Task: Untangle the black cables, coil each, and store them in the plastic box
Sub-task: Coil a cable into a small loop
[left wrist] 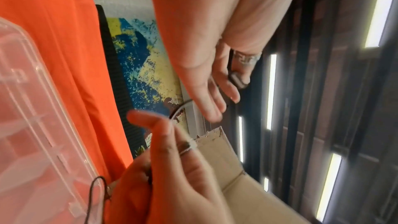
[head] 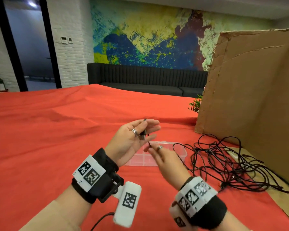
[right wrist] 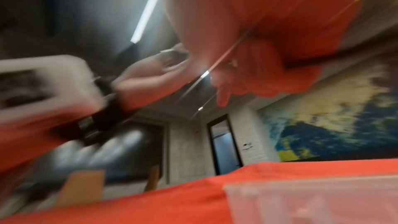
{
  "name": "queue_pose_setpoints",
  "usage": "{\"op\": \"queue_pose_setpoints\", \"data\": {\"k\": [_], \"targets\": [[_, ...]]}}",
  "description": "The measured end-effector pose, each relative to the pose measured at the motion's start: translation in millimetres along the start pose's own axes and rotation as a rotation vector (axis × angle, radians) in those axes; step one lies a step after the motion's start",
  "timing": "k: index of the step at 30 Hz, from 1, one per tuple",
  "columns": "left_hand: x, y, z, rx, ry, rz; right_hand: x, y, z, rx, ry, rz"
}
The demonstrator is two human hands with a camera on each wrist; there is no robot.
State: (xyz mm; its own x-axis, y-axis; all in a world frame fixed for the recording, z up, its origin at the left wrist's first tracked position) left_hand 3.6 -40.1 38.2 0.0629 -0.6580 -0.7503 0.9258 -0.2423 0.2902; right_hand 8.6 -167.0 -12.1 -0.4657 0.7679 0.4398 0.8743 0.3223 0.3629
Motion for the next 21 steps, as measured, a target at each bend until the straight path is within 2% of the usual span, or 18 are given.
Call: {"op": "queue_pose_setpoints", "data": {"k": [2,5,6,8,9,10,12,13,16,18,21], "targets": [[0.6,7.3,-9.4,-0.052,0.16,0.121,13.2,-18.0,9.2,0.052,0.015,-0.078],[0.4,12.3,-27.3,-0.035,0.745,0.32,18.5,-36.6,5.0,0.11,-0.15,-0.124],[3.0,11.5,-31.3,0.021,0.968,0.338,15.8,-39.1,-2.4,0.07,-0.235,-0.131],[15.9,6.5,-35.8,0.174,1.251,0.234,9.3,-36.0,-26.8,-0.146,-0.339,-0.137],[23.8,2.3,-34.7,0.249,1.244,0.126,6.3,-32.5,-39.9,-0.278,-0.384,-0.154],[30.8,-3.5,-30.7,0.302,1.142,0.004,3.0,-28.4,-51.5,-0.386,-0.416,-0.15],[39.3,-13.7,-19.4,0.29,0.759,-0.198,-8.0,-17.0,-65.2,-0.495,-0.385,-0.094],[39.5,-17.5,-12.5,0.256,0.566,-0.241,-13.9,-10.7,-67.1,-0.504,-0.316,-0.058],[31.2,-17.9,4.8,0.227,0.248,-0.231,-32.2,1.0,-54.3,-0.372,-0.115,0.007],[25.3,-12.8,13.9,0.264,0.184,-0.155,-31.6,1.1,-35.1,-0.213,-0.043,-0.029],[17.2,3.8,9.4,0.139,0.207,0.016,-17.7,-10.7,-3.8,0.003,-0.016,-0.127]]}}
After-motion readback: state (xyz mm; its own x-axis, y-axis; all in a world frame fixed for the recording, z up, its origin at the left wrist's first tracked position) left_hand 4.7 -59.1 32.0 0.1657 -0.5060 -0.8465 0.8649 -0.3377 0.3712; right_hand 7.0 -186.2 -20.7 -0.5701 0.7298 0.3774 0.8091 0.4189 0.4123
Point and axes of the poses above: each hand's wrist, its own y-axis towards the middle knuckle, its own z-axis out of the palm, x = y × z, the point moved 3 cm from there along y, towards the middle knuckle, and after that the axes turned 14 degrees about -y, right-handed, at the moved point
